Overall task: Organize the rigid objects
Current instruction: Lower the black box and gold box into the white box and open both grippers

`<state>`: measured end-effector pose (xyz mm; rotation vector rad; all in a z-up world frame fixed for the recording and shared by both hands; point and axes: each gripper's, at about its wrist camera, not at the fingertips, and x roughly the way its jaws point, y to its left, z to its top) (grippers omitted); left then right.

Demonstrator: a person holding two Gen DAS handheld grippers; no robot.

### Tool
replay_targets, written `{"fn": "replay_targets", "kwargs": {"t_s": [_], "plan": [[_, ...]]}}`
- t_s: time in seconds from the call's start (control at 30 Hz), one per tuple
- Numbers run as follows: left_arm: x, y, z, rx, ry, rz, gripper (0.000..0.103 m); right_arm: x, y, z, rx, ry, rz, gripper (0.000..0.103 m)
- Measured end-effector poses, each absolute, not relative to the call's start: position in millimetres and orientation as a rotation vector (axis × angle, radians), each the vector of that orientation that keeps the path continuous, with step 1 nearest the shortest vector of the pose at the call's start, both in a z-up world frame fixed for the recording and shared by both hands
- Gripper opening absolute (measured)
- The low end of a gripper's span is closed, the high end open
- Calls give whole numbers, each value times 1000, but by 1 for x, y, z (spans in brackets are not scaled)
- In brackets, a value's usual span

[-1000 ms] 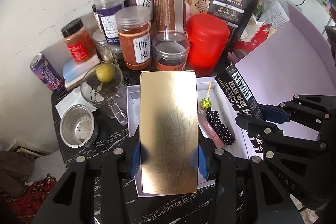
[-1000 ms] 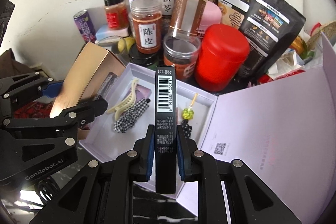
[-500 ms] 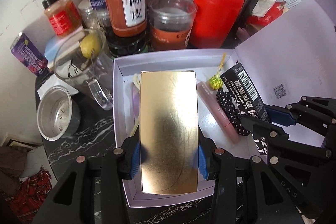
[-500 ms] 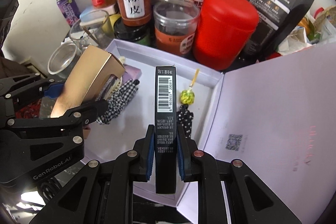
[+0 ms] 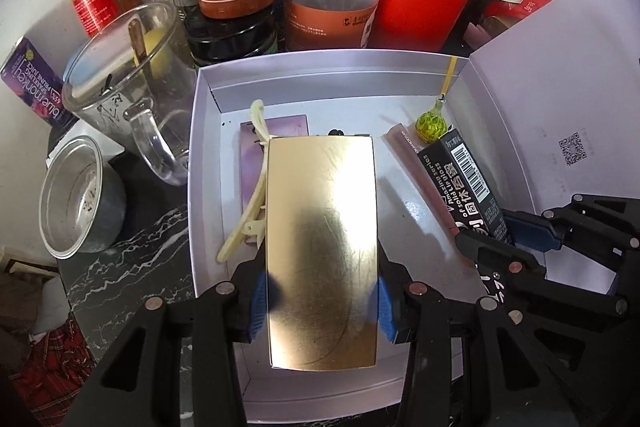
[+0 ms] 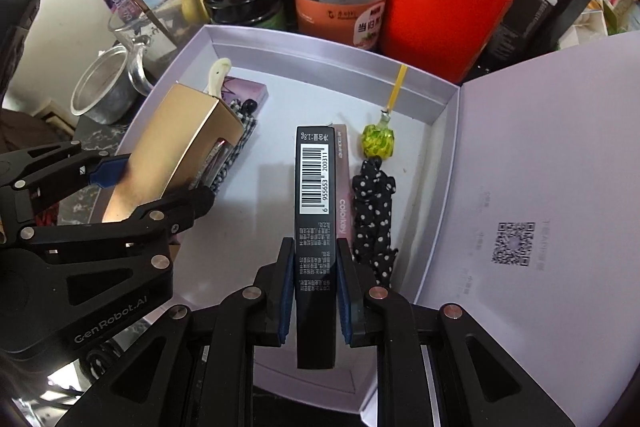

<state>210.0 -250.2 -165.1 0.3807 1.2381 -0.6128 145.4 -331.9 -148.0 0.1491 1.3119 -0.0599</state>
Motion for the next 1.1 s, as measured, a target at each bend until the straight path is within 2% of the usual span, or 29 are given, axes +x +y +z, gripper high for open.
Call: {"fn": "replay_targets", "kwargs": {"t_s": [0.4, 0.73, 1.1], "plan": [[218, -263, -171, 400, 1202, -604, 43, 156, -324, -169, 147, 1312, -79, 19], [217, -267, -201, 391, 1279, -593, 44, 161, -330, -184, 137, 1319, -87, 19], [216, -254, -197, 368, 1293, -574, 44, 157, -328, -184, 142, 1325, -93, 19]]}}
